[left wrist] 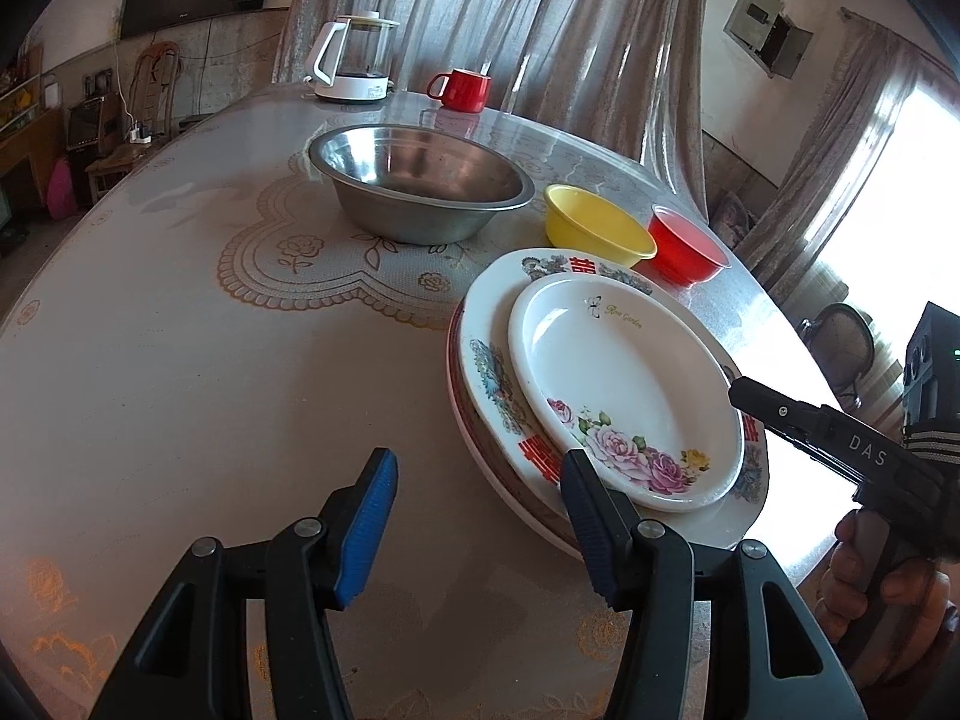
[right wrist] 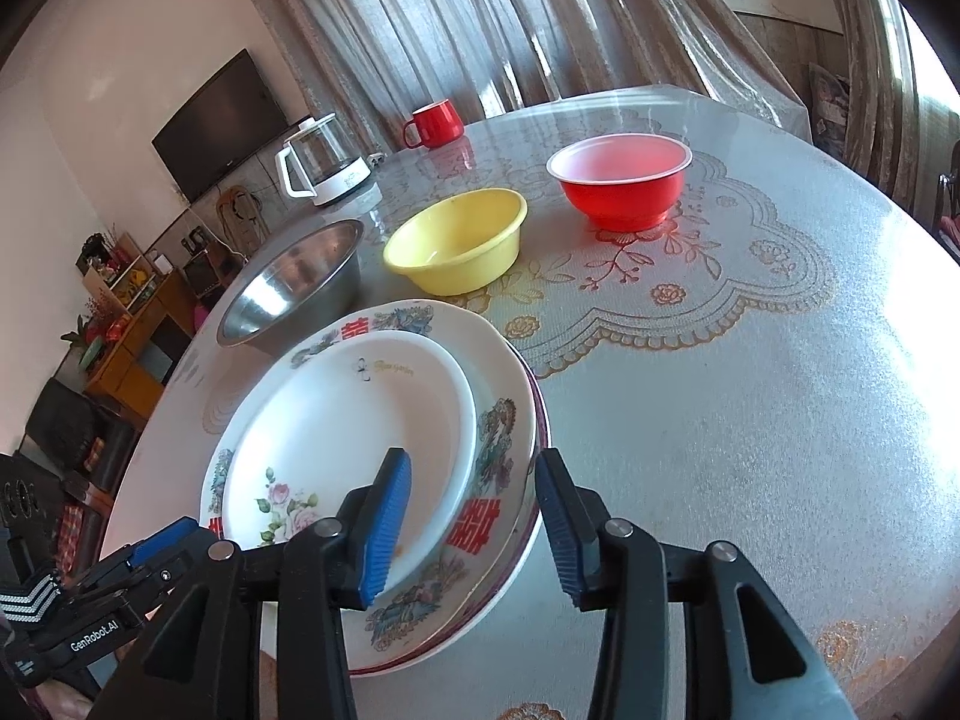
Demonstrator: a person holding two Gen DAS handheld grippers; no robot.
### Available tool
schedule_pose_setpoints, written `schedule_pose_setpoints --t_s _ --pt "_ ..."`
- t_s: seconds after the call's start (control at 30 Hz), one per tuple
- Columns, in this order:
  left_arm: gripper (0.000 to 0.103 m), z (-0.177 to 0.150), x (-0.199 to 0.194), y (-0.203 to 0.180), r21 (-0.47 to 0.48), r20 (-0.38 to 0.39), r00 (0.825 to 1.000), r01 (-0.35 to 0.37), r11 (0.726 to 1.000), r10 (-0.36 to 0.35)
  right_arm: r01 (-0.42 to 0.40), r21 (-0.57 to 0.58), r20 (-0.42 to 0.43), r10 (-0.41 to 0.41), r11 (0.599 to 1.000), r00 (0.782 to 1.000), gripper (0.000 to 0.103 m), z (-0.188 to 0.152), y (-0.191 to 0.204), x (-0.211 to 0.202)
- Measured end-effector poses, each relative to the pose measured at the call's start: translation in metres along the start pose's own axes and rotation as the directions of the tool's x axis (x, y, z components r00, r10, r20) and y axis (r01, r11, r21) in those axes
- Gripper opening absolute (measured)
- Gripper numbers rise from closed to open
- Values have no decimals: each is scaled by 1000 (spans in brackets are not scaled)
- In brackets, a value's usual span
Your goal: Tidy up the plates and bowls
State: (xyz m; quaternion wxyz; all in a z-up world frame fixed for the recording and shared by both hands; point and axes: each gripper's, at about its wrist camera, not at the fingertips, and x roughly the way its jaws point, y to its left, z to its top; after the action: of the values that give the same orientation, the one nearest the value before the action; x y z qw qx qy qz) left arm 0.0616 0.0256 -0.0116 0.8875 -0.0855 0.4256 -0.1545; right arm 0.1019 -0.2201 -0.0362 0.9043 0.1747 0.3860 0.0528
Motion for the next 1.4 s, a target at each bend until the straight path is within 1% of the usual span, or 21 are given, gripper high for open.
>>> schedule_pose_setpoints --t_s 0.17,0.3,0.4,0.63,0.73,0.93,1.07,1.4 --pt "57 1 -9 2 10 26 999 -22 1000 22 5 1 3 -5 1000 1000 43 1 2 -1" --pt "57 3 -17 3 23 52 997 -57 998 56 21 -16 15 -21 1000 1000 44 5 5 -2" --pt "61 5 -21 6 25 66 995 -81 996 80 18 -20 19 -18 1000 1000 46 8 7 -3" --pt "61 9 -24 12 29 86 989 -121 992 118 -2 -56 30 4 998 1000 47 17 21 -2" --pt "61 11 -24 13 33 97 986 -136 990 133 -20 -75 23 21 997 1000 47 22 30 2" --pt "61 16 -25 18 26 109 983 -149 988 146 -88 -93 6 89 992 996 47 31 47 11" --pt "61 20 -24 21 28 114 981 -162 986 158 -121 -101 -7 121 988 993 47 36 57 19" --pt "61 27 -17 26 33 105 981 -168 985 164 -171 -126 -33 168 977 985 47 48 77 39"
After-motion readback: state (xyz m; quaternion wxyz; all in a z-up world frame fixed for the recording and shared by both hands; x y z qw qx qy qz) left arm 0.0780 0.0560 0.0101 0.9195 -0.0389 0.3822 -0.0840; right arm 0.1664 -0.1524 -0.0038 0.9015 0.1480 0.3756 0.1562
